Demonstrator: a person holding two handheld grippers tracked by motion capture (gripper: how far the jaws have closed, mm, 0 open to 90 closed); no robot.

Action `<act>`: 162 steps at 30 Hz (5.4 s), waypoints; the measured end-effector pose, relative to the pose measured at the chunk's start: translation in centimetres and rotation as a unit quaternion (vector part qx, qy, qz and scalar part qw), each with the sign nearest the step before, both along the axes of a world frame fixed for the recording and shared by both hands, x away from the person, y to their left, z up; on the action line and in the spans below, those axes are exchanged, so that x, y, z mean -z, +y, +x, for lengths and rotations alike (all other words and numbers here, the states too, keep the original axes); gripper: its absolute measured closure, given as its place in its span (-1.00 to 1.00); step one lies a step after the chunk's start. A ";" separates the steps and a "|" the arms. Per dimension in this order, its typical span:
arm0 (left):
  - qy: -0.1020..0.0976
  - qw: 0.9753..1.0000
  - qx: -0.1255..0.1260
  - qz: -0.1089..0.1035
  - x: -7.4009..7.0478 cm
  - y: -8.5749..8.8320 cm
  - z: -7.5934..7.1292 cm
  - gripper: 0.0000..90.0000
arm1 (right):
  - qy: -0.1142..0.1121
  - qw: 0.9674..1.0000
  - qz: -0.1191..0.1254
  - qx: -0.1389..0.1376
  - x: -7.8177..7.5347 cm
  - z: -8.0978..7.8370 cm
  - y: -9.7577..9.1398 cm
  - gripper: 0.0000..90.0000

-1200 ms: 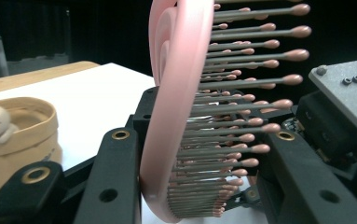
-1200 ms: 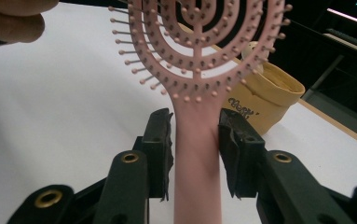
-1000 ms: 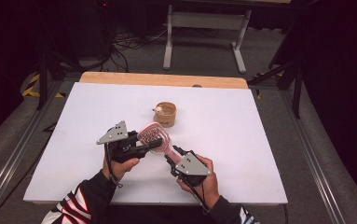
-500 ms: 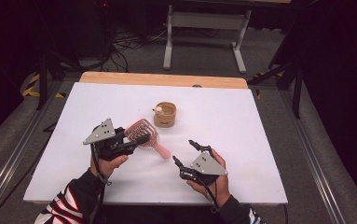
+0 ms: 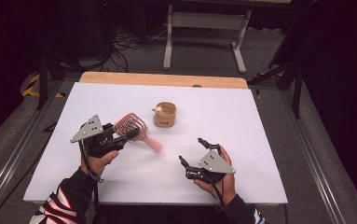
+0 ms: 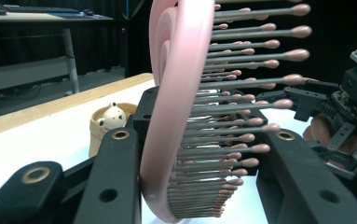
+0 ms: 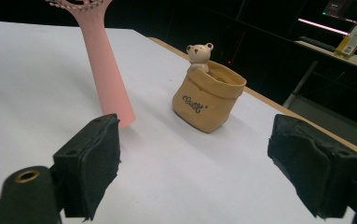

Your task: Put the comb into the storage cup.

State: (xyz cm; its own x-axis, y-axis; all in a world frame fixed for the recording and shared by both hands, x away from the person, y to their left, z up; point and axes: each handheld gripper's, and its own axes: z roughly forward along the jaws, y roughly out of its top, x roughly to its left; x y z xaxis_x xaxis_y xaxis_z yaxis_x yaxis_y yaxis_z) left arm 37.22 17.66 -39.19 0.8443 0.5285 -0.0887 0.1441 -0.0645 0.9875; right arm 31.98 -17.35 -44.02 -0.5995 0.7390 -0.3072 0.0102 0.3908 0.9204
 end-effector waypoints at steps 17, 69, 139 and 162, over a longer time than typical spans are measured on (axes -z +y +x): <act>-0.007 0.999 -0.026 -0.028 -1.3 1.8 0.1 0.40 | 0.014 1.000 -0.016 -0.003 0.6 0.1 -0.6 -0.92; -0.045 0.998 -0.043 0.001 -9.1 -3.0 5.7 0.40 | 0.023 0.999 0.000 0.030 0.6 0.2 -3.6 -0.90; 0.054 0.989 -0.111 0.083 -3.0 -9.1 14.5 0.32 | 0.051 0.998 -0.036 0.006 1.4 0.8 -3.0 -0.89; 0.079 0.981 -0.163 0.066 -2.0 -6.4 15.7 0.20 | 0.056 0.998 -0.043 -0.002 1.5 0.9 -2.9 -0.89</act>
